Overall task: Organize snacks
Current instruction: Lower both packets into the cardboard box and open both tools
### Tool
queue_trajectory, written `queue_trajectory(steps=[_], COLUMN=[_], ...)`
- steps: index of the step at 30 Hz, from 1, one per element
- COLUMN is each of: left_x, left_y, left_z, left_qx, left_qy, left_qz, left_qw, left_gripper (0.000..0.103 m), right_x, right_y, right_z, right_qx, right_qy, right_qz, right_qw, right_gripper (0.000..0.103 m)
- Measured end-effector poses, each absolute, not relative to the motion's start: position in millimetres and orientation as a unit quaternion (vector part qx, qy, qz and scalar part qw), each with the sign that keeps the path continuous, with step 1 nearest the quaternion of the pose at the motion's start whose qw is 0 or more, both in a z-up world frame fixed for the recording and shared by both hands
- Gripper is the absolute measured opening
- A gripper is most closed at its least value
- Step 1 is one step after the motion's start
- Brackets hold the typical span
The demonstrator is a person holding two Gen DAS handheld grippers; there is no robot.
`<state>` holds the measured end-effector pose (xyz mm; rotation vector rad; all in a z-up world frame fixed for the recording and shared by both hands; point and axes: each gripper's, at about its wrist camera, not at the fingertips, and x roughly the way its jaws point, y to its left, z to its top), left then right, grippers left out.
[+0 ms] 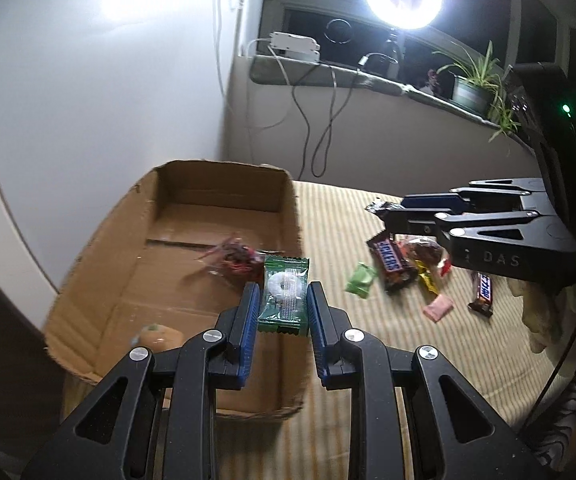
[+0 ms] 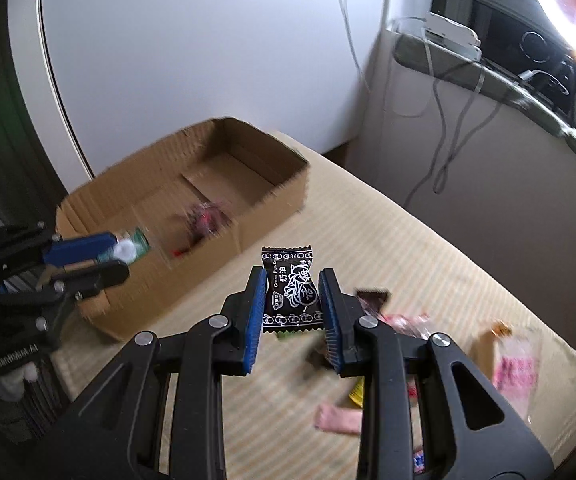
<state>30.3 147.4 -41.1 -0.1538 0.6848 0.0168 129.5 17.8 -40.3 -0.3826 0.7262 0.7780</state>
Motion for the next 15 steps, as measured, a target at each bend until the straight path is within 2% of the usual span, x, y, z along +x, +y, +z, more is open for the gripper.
queue_trajectory(steps=[15], left_x=[25.1], left_y=[175.7], left_z=[-45.8], left_qx=[-0.086], left_qy=[0.328], left_qz=[0.032], left_qw=[0.94], left_gripper=[0.023], right_x=[134.3], right_y=[87.4], right_z=[-47.2], right_qx=[-0.183], right_qy=[0.347], right_qz=[0.398], right_qw=[0.829], right_gripper=[0.028])
